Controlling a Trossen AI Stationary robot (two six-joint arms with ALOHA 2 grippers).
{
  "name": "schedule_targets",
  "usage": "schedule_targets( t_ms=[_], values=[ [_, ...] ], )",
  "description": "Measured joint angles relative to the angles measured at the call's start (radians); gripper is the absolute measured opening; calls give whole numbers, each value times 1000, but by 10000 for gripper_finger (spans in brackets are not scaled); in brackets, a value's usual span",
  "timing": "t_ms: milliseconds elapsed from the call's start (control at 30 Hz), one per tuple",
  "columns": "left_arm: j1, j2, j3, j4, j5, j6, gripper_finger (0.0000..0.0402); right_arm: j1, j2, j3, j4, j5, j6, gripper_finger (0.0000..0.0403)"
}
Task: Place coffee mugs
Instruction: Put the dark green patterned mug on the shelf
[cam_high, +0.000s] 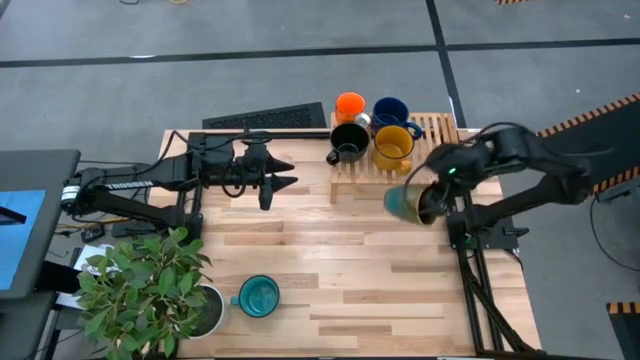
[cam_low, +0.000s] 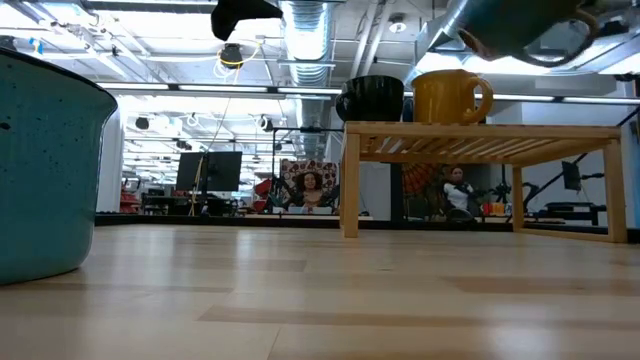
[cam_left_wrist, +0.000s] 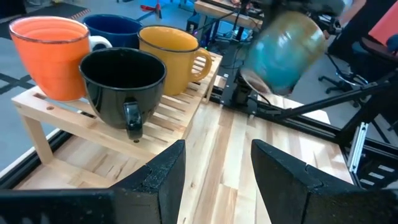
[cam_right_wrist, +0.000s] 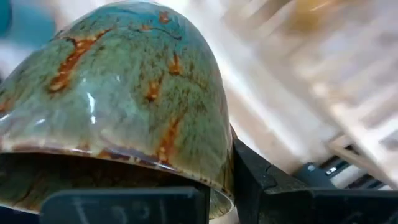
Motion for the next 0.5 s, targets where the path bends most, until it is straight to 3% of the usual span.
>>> schedule_targets(
  t_ms=[267,500],
  values=[
    [0,0,0,-1,36,2,167,-188,-114,104,-8,196,134,61],
    [0,0,0,-1,35,2,167,-389,-162,141,-9,333,159,61]
  ],
)
